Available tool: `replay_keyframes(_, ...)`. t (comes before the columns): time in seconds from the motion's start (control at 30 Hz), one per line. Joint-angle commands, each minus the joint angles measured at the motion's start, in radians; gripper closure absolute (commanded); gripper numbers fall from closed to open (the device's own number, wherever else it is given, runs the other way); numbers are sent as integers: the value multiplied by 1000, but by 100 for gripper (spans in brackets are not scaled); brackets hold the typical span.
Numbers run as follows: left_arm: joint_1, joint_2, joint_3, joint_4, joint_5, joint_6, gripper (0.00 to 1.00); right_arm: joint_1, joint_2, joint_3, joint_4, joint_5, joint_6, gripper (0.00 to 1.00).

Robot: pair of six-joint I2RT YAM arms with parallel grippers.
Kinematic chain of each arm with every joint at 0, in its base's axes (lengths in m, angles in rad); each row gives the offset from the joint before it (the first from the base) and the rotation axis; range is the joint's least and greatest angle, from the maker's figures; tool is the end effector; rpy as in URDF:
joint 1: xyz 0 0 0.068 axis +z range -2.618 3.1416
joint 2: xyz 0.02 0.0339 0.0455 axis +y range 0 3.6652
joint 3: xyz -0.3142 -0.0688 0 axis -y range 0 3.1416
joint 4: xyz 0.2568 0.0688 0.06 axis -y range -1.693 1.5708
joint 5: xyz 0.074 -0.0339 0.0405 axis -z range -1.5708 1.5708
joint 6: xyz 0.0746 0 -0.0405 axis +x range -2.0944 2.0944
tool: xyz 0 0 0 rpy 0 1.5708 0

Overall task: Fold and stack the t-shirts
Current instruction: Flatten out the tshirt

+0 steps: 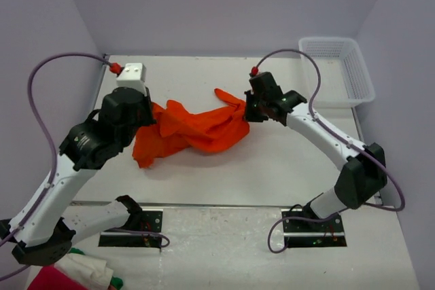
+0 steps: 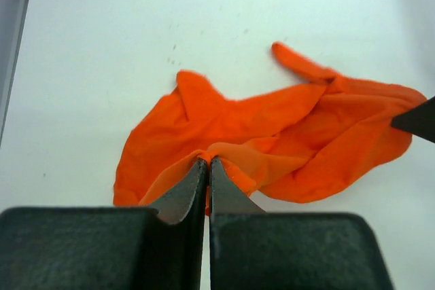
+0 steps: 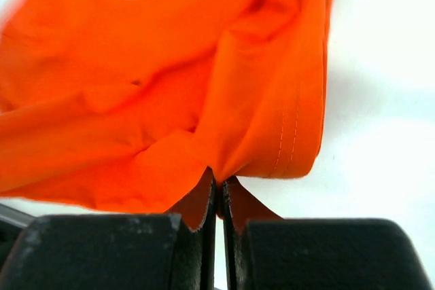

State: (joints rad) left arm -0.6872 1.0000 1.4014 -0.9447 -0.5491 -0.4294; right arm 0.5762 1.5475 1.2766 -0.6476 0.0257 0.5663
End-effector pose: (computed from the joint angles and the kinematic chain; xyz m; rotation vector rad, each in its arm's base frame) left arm 0.1646 -0.0847 0.4623 -0.0583 2.0287 -0.1203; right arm 0.3083 0.1980 0.2986 -0.0015 2.5448 0.4379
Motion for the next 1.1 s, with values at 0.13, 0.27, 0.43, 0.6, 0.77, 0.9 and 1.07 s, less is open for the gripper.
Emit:
replay_keyframes(0.13,6,-130,142,214,98,126,100,11,-181,369,-205,118,-233,100)
replay_keyframes(0.27,6,-139,214,277,141,173,100,20,-205,615,-311,140,-310,100)
replay_keyframes(0.43,6,-135,413,325,251,250,100,69,-204,864,-449,176,-381,100)
replay_keyframes(0.6,6,-62,632,302,411,326,100,86,-245,955,-472,160,-427,100)
replay_keyframes(0.77,6,51,927,222,544,334,100,86,-259,1021,-540,169,-444,100)
replay_keyframes(0.9,6,83,993,237,664,311,100,93,-326,957,-534,131,-434,100)
replay_keyframes(1.07,6,66,946,277,794,262,100,105,-398,918,-543,86,-424,100)
